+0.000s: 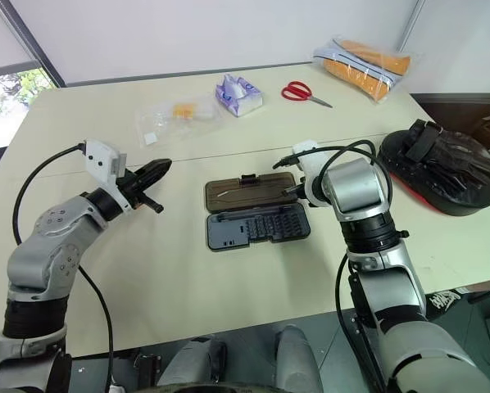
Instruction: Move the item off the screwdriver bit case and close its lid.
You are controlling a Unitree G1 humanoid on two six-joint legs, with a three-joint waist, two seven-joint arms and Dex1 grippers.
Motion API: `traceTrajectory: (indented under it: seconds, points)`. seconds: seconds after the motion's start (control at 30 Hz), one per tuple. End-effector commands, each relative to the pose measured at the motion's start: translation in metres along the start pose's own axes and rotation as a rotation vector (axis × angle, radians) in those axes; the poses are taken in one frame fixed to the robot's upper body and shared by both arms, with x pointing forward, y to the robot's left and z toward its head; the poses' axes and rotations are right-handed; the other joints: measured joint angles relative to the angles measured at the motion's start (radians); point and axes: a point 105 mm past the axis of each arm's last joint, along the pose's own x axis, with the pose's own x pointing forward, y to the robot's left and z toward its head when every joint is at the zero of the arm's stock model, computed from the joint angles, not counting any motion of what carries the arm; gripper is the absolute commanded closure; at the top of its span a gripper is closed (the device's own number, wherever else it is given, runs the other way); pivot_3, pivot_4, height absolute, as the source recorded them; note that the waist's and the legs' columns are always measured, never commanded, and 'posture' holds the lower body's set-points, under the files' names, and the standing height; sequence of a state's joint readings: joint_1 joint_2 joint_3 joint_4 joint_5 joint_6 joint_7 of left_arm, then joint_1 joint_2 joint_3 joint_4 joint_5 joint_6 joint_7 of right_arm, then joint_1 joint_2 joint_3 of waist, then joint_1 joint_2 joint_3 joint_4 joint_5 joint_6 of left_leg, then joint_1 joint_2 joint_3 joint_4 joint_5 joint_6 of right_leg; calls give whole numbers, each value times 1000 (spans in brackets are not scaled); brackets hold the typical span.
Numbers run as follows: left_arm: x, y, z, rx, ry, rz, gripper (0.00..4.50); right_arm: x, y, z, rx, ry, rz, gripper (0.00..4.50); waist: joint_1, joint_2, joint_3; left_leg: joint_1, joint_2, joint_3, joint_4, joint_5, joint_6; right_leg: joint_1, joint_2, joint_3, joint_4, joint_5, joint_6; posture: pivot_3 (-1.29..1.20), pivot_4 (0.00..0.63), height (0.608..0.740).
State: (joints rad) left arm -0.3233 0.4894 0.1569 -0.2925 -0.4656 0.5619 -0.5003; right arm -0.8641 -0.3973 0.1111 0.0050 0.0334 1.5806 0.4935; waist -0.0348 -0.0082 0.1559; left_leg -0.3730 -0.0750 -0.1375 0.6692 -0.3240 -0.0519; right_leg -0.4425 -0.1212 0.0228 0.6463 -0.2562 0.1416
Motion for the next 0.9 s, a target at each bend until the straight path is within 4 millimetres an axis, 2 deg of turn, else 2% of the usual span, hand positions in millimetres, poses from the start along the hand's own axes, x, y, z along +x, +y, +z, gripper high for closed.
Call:
traceTrajectory:
  seconds: [0.03, 0.5, 0.9]
  points:
    - [2, -1, 13, 32, -44, -16, 4500, 2, 2, -11, 22, 38, 22, 4462, 0, 0, 0, 0, 0, 0, 0, 0, 0, 0, 0, 0, 0, 0, 0, 0, 150, 740]
    - [3, -2, 13, 34, -45, -22, 4500, -8, 18, -16, -111, 32, 94, 4462, -4, 0, 0, 0, 0, 0, 0, 0, 0, 0, 0, 0, 0, 0, 0, 0, 150, 740]
    - [0, -1, 12, 34, -40, -16, 4500, -11, 19, -16, -125, 36, 108, 4462, -3, 0, 0, 0, 0, 1, 0, 0, 0, 0, 0, 0, -1, 0, 0, 0, 150, 740]
